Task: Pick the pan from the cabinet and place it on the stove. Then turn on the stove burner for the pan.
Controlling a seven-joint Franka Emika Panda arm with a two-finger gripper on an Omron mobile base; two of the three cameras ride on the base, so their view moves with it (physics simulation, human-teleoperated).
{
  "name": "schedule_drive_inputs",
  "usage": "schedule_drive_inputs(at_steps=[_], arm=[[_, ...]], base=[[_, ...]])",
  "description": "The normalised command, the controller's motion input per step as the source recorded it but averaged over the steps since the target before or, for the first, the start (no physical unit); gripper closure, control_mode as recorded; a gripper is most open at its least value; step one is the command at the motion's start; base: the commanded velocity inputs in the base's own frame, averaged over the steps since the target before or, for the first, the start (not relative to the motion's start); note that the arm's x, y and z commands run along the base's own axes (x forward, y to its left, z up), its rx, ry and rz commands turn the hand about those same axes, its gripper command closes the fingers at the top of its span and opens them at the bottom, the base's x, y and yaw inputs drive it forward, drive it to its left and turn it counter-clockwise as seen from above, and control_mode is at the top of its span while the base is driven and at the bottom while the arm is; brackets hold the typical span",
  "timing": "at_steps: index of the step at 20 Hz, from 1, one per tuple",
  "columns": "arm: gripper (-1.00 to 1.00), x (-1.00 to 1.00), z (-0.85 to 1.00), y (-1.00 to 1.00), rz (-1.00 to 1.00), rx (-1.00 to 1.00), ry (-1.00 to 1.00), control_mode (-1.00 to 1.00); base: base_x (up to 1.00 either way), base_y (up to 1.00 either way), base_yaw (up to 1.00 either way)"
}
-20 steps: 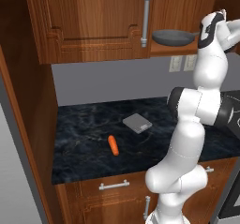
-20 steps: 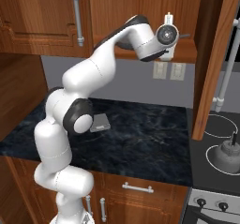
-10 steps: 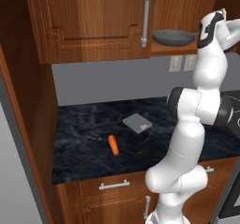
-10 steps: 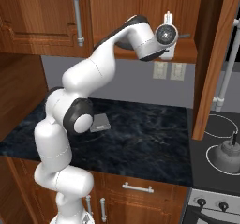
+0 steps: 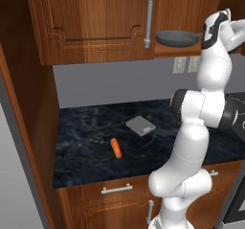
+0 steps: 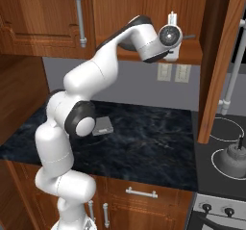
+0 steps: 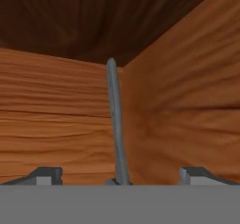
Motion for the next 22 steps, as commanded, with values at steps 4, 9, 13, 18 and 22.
schedule_drive_inputs(at_steps=[4, 9, 13, 18, 22], arm=[[-1.00, 0.36, 0.09, -0.04, 0.00, -0.03, -0.01, -1.00], [-1.00, 0.32, 0.05, -0.03, 0.00, -0.04, 0.00, -1.00], [-1.00, 0.31, 0.06, -0.02, 0.00, -0.05, 0.00, -1.00], [-1.00, 0.23, 0.20, -0.03, 0.00, -0.06, -0.03, -1.00], [-1.00, 0.13, 0.24, 0.00, 0.00, -0.09, -0.05, -1.00]], base=[[0.00, 0.00, 0.00], [0.00, 0.00, 0.00], [0.00, 0.00, 0.00], [0.00, 0.00, 0.00], [0.00, 0.00, 0.00]])
